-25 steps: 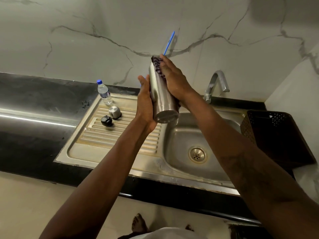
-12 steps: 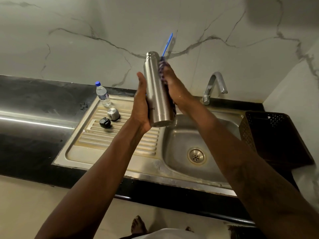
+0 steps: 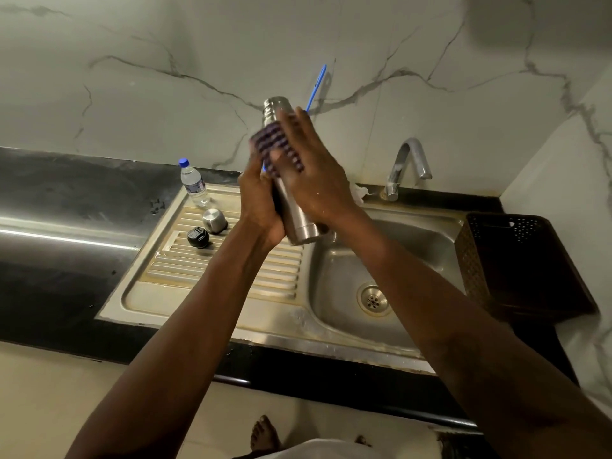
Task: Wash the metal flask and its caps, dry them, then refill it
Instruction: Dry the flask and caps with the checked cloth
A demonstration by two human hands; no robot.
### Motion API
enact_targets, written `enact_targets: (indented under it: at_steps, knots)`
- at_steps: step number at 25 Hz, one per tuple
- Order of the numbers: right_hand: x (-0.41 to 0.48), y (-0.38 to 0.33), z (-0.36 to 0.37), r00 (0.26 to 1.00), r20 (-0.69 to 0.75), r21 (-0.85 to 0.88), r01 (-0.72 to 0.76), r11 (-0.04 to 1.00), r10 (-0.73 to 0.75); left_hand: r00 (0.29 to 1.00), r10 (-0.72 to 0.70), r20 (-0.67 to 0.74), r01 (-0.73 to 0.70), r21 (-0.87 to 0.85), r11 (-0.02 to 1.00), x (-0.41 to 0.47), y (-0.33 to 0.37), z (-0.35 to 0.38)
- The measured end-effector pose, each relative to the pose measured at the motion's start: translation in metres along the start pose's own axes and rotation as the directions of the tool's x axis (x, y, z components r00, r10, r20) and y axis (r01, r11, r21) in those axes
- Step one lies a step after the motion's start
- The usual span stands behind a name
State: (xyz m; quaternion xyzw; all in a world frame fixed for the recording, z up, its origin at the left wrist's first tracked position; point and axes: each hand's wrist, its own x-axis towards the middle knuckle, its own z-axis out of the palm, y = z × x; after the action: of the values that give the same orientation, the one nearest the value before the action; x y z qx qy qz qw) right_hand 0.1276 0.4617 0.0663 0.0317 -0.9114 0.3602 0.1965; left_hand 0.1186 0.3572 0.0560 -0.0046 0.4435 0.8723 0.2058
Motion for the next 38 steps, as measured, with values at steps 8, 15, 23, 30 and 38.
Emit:
enact_targets:
  at_steps: [8,15,23,30,38]
  knots:
    - [-0.015,-0.012,-0.020,0.886,0.267,0.559,-0.462,0.689,0.378,0.988,0.127,-0.090,-0.122,0.060,0.991,0.009,0.002,0.005]
    - [0.000,-0.013,-0.021,0.989,0.071,0.304,-0.147,0.941,0.132,0.999,0.024,-0.047,-0.023,0.013,1.000,0.000,0.011,0.008]
    - [-0.019,-0.010,-0.032,0.716,0.466,0.555,-0.694,0.459,0.519,0.954,0.219,-0.203,-0.229,-0.029,0.973,0.012,0.008,0.004]
    - [-0.027,-0.025,0.000,0.785,-0.467,0.550,-0.101,0.829,0.406,0.761,0.172,-0.626,-0.339,-0.158,0.927,0.022,-0.016,0.010]
    - [-0.024,0.010,-0.009,0.765,-0.089,0.415,-0.554,0.722,0.637,0.770,0.284,-0.572,-0.377,-0.049,0.925,0.014,-0.025,0.010]
